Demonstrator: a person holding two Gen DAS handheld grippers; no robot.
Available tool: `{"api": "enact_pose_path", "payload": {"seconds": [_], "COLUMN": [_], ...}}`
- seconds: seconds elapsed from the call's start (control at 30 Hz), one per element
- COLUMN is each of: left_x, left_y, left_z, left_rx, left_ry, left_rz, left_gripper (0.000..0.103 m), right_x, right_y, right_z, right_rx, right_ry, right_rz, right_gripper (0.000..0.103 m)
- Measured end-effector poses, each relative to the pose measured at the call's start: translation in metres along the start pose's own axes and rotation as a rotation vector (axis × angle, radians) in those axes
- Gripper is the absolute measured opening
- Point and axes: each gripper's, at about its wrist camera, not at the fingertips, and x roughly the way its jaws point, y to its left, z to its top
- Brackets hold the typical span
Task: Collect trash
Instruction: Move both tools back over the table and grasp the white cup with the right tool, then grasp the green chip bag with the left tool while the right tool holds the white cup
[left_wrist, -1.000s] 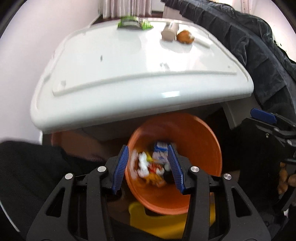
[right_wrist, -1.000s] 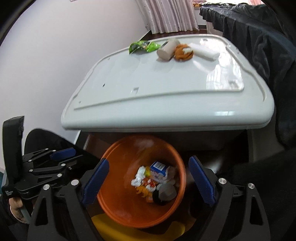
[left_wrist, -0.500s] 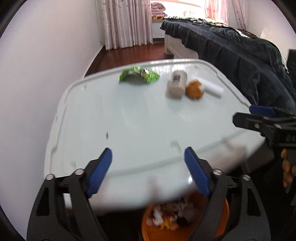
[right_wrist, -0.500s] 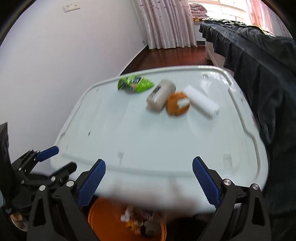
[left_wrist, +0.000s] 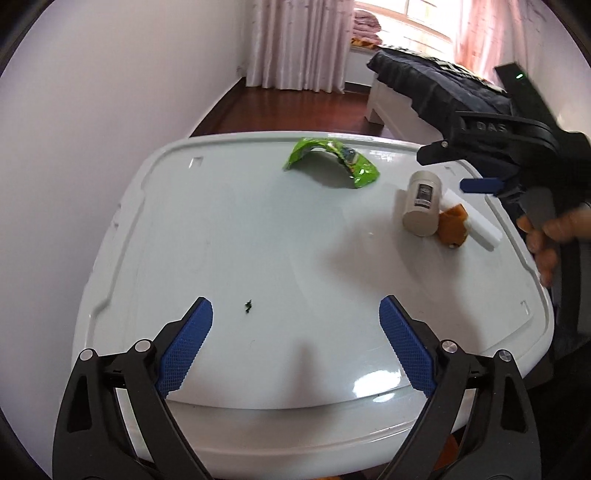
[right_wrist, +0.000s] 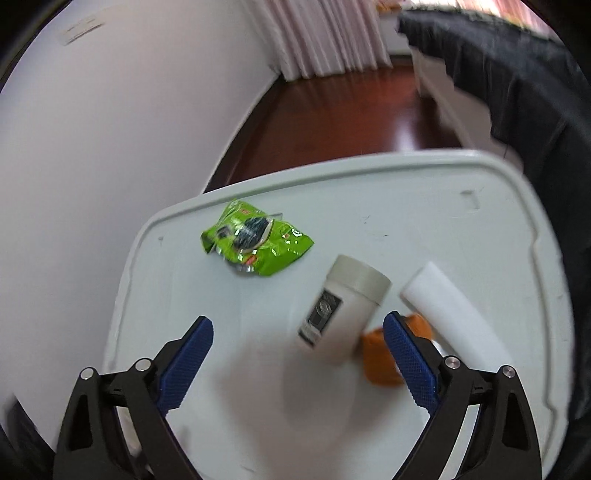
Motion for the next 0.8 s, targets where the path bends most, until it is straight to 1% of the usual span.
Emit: {"api": "enact_pose_path", "payload": {"seconds": [0.03,0.1,0.13,0.17,0.2,0.23,0.3,0.33,0.37,0.43,0.47,0.53,0.57,0.63,0.67,0.73,0.8], "left_x": [0.000,-0.003,-0.004,-0.004,-0.005,-0.006,-0.008,-0.008,-0.008,-0.009,-0.009,-0.007,-0.006,-0.003,-0.001,0.001,0.004], "left_y": [0.003,0.006,0.005,0.005,0.004,0.001,-0.001,-0.002,-0.003,-0.004,-0.004,-0.004,-0.003,0.000,0.002,0.006,0.008], "left_z": [0.000,0.001,0.001,0.001,0.001,0.001,0.000,0.000,-0.001,-0.002,-0.003,-0.003,-0.003,-0.003,-0.003,-0.002,0.002], "left_rx": [-0.009,-0.024,-0.026,-0.024,-0.020,-0.013,-0.002,0.002,0.006,0.010,0.009,0.002,-0.005,-0.026,-0.037,-0.064,-0.078], "left_ry": [-0.003,-0.014,-0.016,-0.018,-0.019,-0.021,-0.026,-0.029,-0.032,-0.034,-0.033,-0.028,-0.023,-0.010,-0.006,0.000,0.009], "left_rz": [-0.003,-0.012,-0.013,-0.015,-0.016,-0.016,-0.017,-0.016,-0.013,-0.008,-0.007,-0.007,-0.009,-0.012,-0.014,-0.013,-0.003], "left_gripper": [0.089,0.089,0.089,0.089,0.089,0.089,0.089,0.089,0.089,0.089,0.089,0.089,0.089,0.089,0.089,0.089,0.089], "right_x": [0.008,0.017,0.027,0.034,0.042,0.050,0.067,0.071,0.071,0.074,0.075,0.077,0.077,0.075,0.072,0.066,0.043], "right_y": [-0.003,-0.007,-0.009,-0.010,-0.011,-0.012,-0.014,-0.013,-0.008,0.002,0.007,0.019,0.023,0.025,0.025,0.026,0.026], "right_z": [0.006,0.011,0.014,0.015,0.017,0.017,0.016,0.015,0.015,0.013,0.010,0.001,-0.005,-0.013,-0.016,-0.021,-0.034], "right_rx": [0.029,0.060,0.076,0.087,0.100,0.115,0.136,0.128,0.094,0.041,-0.001,-0.104,-0.161,-0.194,-0.198,-0.199,-0.201], "right_ry": [0.025,0.063,0.095,0.116,0.143,0.164,0.198,0.191,0.167,0.168,0.164,0.147,0.130,0.113,0.108,0.101,0.066], "right_rz": [-0.032,-0.029,-0.054,-0.057,-0.059,-0.061,-0.079,-0.095,-0.133,-0.189,-0.223,-0.306,-0.338,-0.342,-0.328,-0.274,-0.186], "right_gripper": [0.086,0.086,0.086,0.086,0.084,0.081,0.065,0.065,0.062,0.061,0.058,0.048,0.047,0.047,0.046,0.046,0.046]}}
